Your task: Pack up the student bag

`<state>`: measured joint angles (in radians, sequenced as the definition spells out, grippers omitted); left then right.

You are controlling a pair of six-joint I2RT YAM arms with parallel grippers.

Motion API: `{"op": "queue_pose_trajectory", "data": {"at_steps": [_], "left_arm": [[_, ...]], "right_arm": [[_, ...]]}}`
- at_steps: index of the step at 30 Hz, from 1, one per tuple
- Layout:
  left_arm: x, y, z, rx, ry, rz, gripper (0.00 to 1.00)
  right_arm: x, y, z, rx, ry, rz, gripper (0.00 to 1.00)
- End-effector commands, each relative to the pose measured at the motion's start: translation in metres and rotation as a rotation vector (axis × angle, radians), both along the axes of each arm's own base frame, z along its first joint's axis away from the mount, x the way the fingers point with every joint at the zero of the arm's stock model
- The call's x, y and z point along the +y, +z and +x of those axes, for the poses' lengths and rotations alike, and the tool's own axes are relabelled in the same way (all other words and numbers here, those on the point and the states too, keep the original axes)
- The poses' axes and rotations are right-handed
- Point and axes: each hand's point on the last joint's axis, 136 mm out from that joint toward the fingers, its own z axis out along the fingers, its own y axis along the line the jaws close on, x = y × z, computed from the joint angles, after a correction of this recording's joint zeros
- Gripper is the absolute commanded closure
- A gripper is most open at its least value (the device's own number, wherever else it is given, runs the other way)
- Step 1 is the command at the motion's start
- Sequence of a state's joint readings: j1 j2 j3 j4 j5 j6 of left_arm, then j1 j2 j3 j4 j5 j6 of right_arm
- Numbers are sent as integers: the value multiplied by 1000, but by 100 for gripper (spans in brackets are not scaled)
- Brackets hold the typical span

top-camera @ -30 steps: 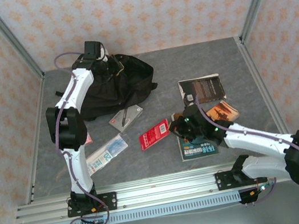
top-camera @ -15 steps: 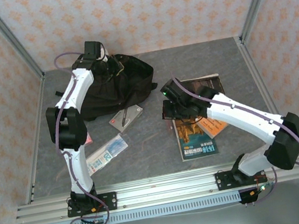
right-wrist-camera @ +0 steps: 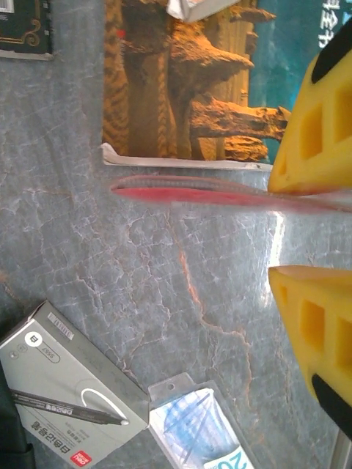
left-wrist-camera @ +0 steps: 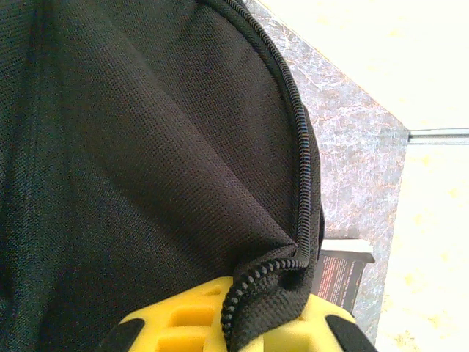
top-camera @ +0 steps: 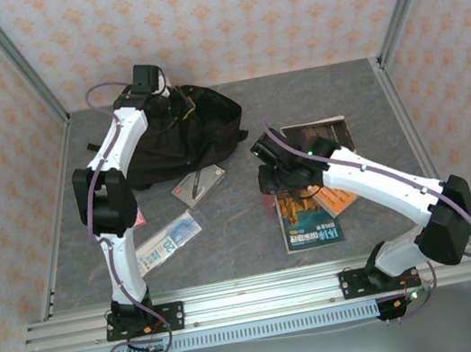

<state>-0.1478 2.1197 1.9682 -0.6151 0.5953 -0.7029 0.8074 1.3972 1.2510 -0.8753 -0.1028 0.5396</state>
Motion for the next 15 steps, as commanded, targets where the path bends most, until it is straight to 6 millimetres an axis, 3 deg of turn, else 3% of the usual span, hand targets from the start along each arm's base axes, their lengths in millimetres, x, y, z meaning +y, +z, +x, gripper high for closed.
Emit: {"op": "queue_pose_trajectory", "data": {"at_steps": [1,7,10,15], "left_arm": [[11,-1,-1,5,19,12,100],[11,1,-1,-1,17,14,100],[12,1,-1,1,16,19,100],[13,3,-1,-4,16,23,100]], "right_arm": [[-3,-11,-3,20,5,-37,65],[0,-32,12,26,-8,-118,64],[-1,-39,21,18,-18,-161,69],[-1,-20,26,-30,-30,-134,87]]}}
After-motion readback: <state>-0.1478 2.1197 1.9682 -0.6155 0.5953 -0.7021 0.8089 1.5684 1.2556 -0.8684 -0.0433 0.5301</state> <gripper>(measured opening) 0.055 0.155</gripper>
